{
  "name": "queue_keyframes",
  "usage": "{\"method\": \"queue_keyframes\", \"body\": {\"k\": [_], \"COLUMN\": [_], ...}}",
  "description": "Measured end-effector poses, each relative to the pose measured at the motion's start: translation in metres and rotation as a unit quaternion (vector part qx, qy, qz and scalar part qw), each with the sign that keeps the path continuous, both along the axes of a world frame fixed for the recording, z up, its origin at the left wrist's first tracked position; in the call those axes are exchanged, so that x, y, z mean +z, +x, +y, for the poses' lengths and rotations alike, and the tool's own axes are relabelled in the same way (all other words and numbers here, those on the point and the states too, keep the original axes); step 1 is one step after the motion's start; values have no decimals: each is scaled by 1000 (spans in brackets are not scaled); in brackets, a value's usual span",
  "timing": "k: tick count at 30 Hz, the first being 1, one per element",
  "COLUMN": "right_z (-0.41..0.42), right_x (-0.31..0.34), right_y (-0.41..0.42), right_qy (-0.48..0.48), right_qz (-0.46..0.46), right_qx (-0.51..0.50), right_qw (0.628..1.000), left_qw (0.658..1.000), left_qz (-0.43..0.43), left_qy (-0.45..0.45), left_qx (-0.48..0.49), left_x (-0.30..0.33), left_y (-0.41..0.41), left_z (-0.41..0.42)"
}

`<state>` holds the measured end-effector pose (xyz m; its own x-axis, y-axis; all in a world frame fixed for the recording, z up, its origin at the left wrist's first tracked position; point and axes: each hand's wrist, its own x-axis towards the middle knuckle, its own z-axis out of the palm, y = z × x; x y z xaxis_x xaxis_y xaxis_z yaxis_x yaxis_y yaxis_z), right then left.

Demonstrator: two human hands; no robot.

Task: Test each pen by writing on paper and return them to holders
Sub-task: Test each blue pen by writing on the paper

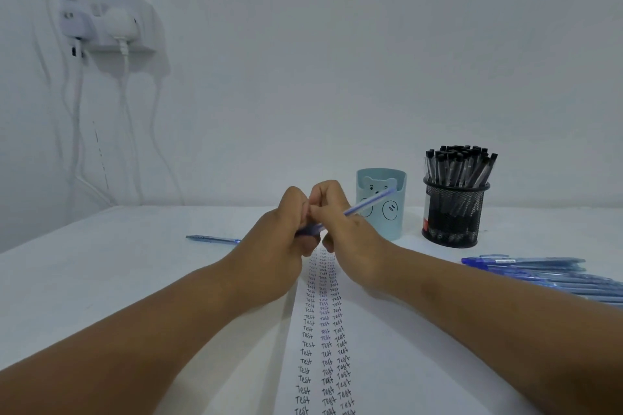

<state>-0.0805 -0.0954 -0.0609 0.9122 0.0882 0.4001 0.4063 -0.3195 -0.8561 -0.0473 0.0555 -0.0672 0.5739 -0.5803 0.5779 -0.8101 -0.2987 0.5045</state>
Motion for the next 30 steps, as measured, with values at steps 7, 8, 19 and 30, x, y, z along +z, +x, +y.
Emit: {"method": "queue_keyframes", "body": {"k": [7, 8, 19, 30], "right_z": [-4, -9, -129, -207], "right_x": [21, 28, 73, 28], "right_y": [2, 2, -58, -115], "right_qy": [40, 51, -243, -469], "right_qz": [-19, -40, 31, 99], "right_qx": [-69, -92, -157, -264], "right_qw": [997, 994, 957, 837], "left_qw": [987, 986, 937, 975], "left_qz": [126, 136, 65, -27], "left_qy": [-102, -90, 238, 66], "left_qx": [14, 26, 246, 212], "left_x": [2, 3, -12, -8], "left_y": [-7, -8, 51, 33], "left_z": [-14, -14, 40, 30]}}
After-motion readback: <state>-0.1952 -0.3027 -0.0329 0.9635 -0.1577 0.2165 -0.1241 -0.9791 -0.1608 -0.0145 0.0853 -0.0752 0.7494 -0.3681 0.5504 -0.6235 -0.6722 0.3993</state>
